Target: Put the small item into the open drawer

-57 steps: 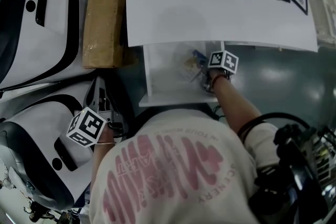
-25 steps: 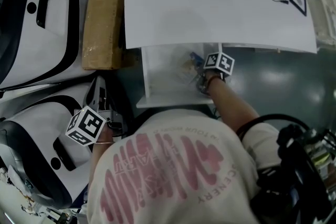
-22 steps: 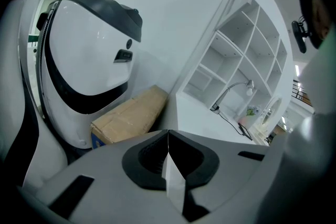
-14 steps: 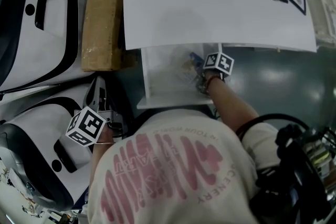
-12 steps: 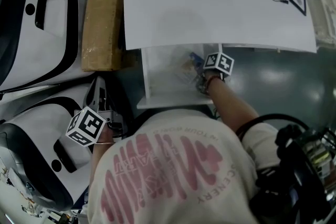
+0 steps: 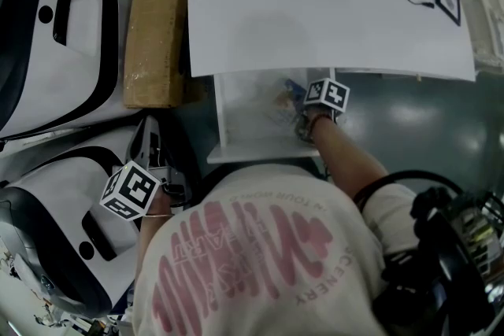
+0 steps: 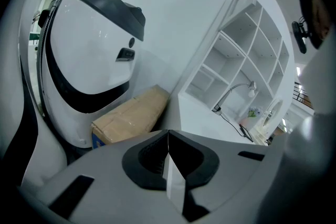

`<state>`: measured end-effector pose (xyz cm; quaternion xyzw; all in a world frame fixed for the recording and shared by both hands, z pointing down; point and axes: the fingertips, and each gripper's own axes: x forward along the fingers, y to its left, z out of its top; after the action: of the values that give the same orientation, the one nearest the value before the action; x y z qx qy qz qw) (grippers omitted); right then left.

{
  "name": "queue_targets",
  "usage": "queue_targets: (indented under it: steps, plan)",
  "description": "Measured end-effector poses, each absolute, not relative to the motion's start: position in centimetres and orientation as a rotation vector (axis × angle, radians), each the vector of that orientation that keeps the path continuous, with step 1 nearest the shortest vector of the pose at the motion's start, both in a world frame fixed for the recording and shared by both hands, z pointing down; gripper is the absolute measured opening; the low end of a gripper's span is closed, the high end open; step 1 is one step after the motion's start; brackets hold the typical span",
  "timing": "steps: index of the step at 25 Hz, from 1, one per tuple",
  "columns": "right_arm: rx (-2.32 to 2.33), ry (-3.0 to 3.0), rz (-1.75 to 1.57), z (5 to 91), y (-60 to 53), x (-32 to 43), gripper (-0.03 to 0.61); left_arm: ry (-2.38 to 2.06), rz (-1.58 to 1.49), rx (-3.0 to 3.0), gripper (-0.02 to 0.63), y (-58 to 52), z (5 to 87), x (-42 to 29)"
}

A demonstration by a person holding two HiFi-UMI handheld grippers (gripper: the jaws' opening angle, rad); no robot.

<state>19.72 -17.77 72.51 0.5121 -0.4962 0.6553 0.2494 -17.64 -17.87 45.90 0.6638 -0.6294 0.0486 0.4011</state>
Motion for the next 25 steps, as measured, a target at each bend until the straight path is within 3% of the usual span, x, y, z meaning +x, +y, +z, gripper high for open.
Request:
queue_targets:
  steps: [25]
  plan:
    - [1.407,-1.334,1.733,72.55,-17.93,19.74,0.256,-1.593,0.127,1.652,0.031,-17.39,46.41,-18.55]
